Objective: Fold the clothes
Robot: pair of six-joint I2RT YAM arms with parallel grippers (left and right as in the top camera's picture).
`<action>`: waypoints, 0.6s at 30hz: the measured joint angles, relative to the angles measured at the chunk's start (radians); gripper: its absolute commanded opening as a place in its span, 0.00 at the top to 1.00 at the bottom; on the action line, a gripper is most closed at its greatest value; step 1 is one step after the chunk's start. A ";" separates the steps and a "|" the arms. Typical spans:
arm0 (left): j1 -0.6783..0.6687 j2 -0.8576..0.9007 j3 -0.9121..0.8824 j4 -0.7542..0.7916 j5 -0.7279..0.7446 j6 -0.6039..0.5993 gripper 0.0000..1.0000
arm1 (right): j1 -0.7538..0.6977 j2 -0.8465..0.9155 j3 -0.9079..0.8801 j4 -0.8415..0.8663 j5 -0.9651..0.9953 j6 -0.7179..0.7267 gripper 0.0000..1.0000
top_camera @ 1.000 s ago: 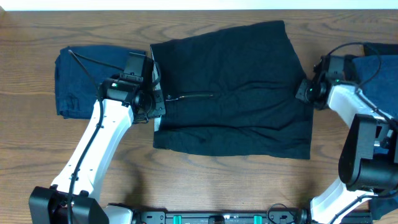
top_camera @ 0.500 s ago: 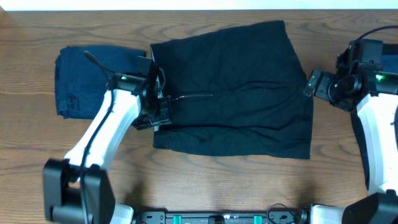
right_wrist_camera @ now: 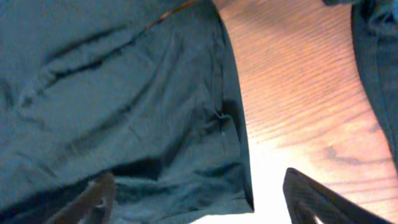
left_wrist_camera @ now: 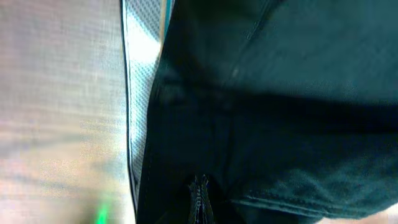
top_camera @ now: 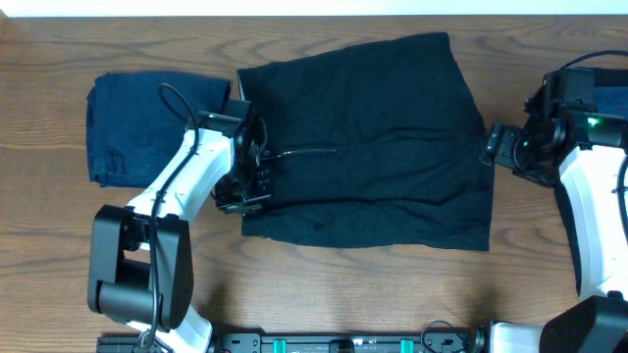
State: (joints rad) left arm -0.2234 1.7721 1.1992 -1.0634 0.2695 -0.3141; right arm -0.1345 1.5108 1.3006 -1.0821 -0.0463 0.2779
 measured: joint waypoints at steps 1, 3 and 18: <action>0.000 -0.011 0.000 -0.011 0.002 0.000 0.94 | 0.000 0.000 0.000 -0.008 0.000 0.000 0.32; 0.000 -0.053 0.000 -0.038 0.007 0.000 0.94 | 0.000 0.000 0.000 -0.023 0.002 0.001 0.35; 0.027 -0.142 -0.124 0.066 -0.044 -0.019 0.36 | 0.000 0.000 -0.002 -0.074 0.002 0.002 0.32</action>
State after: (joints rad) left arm -0.1967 1.6306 1.0748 -0.9977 0.2253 -0.3332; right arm -0.1345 1.5112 1.2984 -1.1561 -0.0444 0.2802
